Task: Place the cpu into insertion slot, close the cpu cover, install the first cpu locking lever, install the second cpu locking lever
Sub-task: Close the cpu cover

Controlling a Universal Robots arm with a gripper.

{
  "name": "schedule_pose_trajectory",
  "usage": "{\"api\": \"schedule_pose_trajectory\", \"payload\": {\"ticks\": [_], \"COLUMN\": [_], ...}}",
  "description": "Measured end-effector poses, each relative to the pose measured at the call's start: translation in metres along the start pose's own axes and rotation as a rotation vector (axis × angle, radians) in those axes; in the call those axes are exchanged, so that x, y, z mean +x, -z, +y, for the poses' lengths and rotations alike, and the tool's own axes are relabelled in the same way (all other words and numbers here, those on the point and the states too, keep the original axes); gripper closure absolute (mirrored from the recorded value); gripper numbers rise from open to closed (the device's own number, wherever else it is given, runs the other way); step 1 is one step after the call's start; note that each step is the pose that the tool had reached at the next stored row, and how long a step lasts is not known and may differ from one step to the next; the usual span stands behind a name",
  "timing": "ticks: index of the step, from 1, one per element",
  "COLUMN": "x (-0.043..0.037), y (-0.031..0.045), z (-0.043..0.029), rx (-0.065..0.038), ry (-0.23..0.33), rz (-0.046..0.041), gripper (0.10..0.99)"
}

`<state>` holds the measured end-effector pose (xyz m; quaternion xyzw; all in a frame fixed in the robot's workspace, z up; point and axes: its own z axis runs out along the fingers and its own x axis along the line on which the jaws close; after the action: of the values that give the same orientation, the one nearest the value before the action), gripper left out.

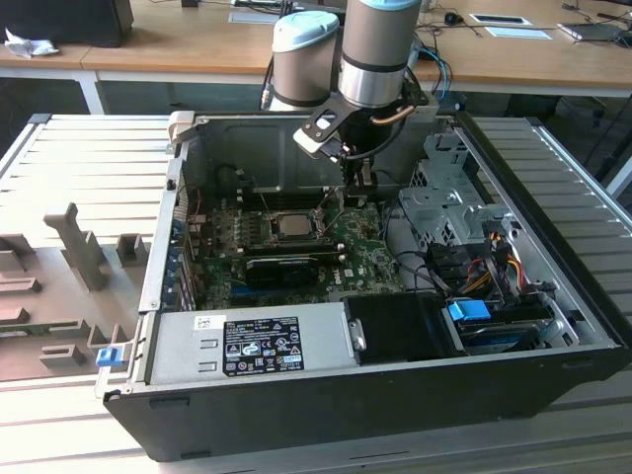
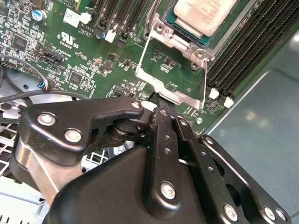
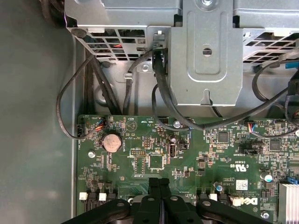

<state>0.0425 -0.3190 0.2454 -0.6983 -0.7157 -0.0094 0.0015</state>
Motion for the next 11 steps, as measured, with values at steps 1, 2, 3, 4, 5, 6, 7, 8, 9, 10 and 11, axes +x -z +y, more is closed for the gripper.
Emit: {"api": "schedule_pose_trajectory", "payload": {"ticks": [1, 2, 3, 4, 5, 6, 7, 8, 9, 10, 11], "x": [0.0000, 0.0000, 0.0000, 0.0000, 0.0001, 0.0001, 0.0001, 0.0001, 0.0001, 0.0001, 0.0001], "y": [0.0000, 0.0000, 0.0000, 0.0000, 0.0000, 0.0000, 0.0000, 0.0000, 0.0000, 0.0000, 0.0000], "z": [-0.0003, -0.0005, -0.0011, -0.0014, -0.0016, -0.0019, -0.0021, -0.0024, -0.0027, -0.0030, -0.0035], "rx": [0.000, 0.000, 0.000, 0.000, 0.000, 0.000, 0.000, 0.000, 0.000, 0.000, 0.000], "ry": [0.000, 0.000, 0.000, 0.000, 0.000, 0.000, 0.000, 0.000, 0.000, 0.000, 0.000], "rz": [0.0001, 0.0000, 0.0000, 0.0001, 0.0001, 0.0001, 0.0001, 0.0001, 0.0001, 0.0000, 0.0000], "gripper": [0.980, 0.980, 0.980, 0.980, 0.980, 0.980, 0.980, 0.980, 0.980, 0.980, 0.980]}}
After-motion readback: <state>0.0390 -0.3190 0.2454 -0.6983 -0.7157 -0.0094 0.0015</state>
